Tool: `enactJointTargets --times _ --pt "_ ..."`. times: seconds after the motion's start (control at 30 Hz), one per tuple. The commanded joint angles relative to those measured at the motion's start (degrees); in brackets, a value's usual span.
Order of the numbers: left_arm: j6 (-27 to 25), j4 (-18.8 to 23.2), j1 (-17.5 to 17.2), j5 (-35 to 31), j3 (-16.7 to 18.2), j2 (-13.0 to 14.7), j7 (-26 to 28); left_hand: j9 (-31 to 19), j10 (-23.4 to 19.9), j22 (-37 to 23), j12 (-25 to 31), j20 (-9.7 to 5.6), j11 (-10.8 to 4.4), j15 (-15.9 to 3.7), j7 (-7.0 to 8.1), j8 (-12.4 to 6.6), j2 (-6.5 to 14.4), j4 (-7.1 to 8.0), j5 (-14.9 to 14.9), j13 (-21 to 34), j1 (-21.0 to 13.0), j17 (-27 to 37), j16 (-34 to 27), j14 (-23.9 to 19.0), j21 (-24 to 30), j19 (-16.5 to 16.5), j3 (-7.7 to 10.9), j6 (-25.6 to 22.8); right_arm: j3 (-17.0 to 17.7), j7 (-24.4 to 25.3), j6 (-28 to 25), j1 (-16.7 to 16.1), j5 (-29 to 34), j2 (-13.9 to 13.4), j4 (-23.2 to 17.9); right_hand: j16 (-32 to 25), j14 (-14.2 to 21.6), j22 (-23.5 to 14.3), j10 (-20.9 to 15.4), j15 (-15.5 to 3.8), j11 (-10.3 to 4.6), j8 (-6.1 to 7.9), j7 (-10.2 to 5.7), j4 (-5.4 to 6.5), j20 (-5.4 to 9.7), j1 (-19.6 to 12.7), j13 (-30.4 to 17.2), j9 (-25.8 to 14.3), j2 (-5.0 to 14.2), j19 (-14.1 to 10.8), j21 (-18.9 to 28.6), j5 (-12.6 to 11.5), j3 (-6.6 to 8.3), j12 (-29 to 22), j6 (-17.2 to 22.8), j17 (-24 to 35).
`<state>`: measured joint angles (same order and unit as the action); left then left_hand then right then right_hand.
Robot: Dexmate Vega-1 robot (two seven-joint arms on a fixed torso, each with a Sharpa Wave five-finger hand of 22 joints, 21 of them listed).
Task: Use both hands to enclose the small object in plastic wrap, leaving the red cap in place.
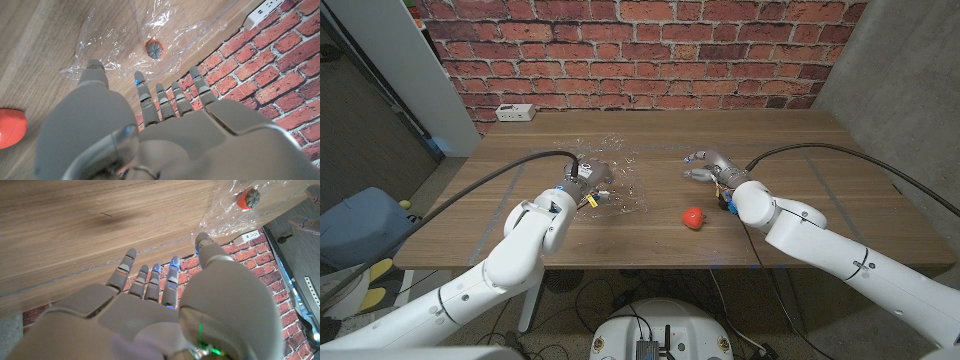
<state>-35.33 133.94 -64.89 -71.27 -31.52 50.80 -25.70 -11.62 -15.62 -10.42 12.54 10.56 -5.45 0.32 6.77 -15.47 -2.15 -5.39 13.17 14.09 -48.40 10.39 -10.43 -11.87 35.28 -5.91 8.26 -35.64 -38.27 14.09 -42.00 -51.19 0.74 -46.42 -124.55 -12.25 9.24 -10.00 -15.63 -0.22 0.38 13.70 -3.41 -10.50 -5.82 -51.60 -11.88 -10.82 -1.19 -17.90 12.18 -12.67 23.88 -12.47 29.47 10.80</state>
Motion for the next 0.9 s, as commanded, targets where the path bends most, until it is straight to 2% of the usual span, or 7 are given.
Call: enactJointTargets --times 0.03,0.17,0.27,0.4,0.73,0.9 --pt "-1.62 0.29 -2.96 -14.69 1.27 -3.55 -9.58 -0.22 0.06 0.00 0.11 0.02 -0.49 -0.04 0.11 0.01 0.07 -0.55 0.61 0.03 -1.13 -0.04 -0.34 0.30 -0.28 -0.19 0.14 -0.85 -8.44 -4.97 -5.79 6.41 5.29 -0.35 -4.31 0.36 -0.63 -0.25 0.93 -0.17 -0.88 -0.28 -2.03 0.32 0.73 -2.14 -0.14 -0.29 -0.36 -0.10 -0.26 -0.95 -0.28 0.40 0.82 0.39" --pt "-1.13 -0.28 -3.65 -18.01 1.90 -5.49 -12.45 -0.31 0.44 -0.02 -0.02 -0.20 -0.70 -0.09 0.55 0.21 0.25 -0.87 0.83 -0.06 -1.83 -0.06 -0.33 0.53 -0.57 -0.07 0.25 -0.72 -9.67 -6.63 -6.22 7.31 6.28 -0.41 -4.57 0.51 -1.29 -0.26 1.81 -0.27 -2.16 -0.21 -3.82 0.47 1.02 -3.45 -0.20 -0.39 -0.45 0.39 -0.49 -1.38 -0.46 0.76 1.56 0.48" --pt "-0.49 -0.74 -3.97 -20.02 2.38 -6.89 -14.65 -0.39 1.07 -0.03 -0.22 -0.26 -0.59 -0.19 0.88 0.61 0.34 -1.07 0.99 -0.14 -2.31 -0.07 -0.26 0.93 -0.82 0.02 0.26 -0.07 -10.73 -8.37 -7.23 8.28 6.91 -0.34 -4.93 0.66 -2.28 -0.28 2.75 -0.35 -3.62 0.22 -6.49 0.59 1.28 -5.30 -0.25 -0.52 -0.51 1.09 -0.72 -1.89 -0.71 1.05 3.38 0.60" --pt "0.65 -1.61 -3.94 -23.01 2.80 -8.85 -18.00 -0.48 1.59 -0.04 -0.36 -0.44 -0.76 -0.14 1.20 0.80 0.56 -1.28 1.14 -0.22 -2.86 -0.07 -0.20 1.38 -1.07 0.03 0.32 0.07 -12.43 -10.82 -8.27 9.86 7.78 -0.24 -4.94 0.91 -3.70 -0.29 3.89 -0.37 -4.08 0.33 -8.35 0.83 1.20 -6.66 -0.28 -0.60 -0.29 2.42 -1.08 -2.21 -0.99 1.31 4.47 0.71" --pt "3.65 -3.43 -4.11 -28.87 3.99 -12.66 -23.83 -0.62 2.18 -0.05 -0.42 -1.70 -1.37 -0.39 2.50 1.10 1.08 -1.75 1.31 -0.42 -4.11 -0.08 -0.11 2.42 -1.67 0.22 0.51 0.11 -15.70 -15.46 -10.38 13.10 9.06 0.59 -4.48 1.02 -5.42 -0.28 5.91 -0.42 -5.19 0.33 -9.11 1.04 1.40 -8.54 -0.28 -0.67 0.28 3.86 -1.27 -2.45 -1.41 1.66 5.88 0.84" --pt "5.15 -4.30 -3.92 -31.96 4.32 -14.25 -27.23 -0.69 3.28 -0.06 -0.72 -2.53 -1.53 -0.41 3.04 1.49 1.49 -2.08 1.31 -0.54 -5.03 -0.08 -0.06 3.18 -2.09 0.42 0.72 0.65 -18.19 -19.49 -12.45 16.58 9.00 1.66 -3.29 1.25 -8.19 -0.27 9.19 0.22 -5.71 -1.19 -9.20 1.56 0.72 -9.70 -0.29 -0.74 0.77 6.66 -1.61 -2.54 -2.35 1.99 3.62 0.97"
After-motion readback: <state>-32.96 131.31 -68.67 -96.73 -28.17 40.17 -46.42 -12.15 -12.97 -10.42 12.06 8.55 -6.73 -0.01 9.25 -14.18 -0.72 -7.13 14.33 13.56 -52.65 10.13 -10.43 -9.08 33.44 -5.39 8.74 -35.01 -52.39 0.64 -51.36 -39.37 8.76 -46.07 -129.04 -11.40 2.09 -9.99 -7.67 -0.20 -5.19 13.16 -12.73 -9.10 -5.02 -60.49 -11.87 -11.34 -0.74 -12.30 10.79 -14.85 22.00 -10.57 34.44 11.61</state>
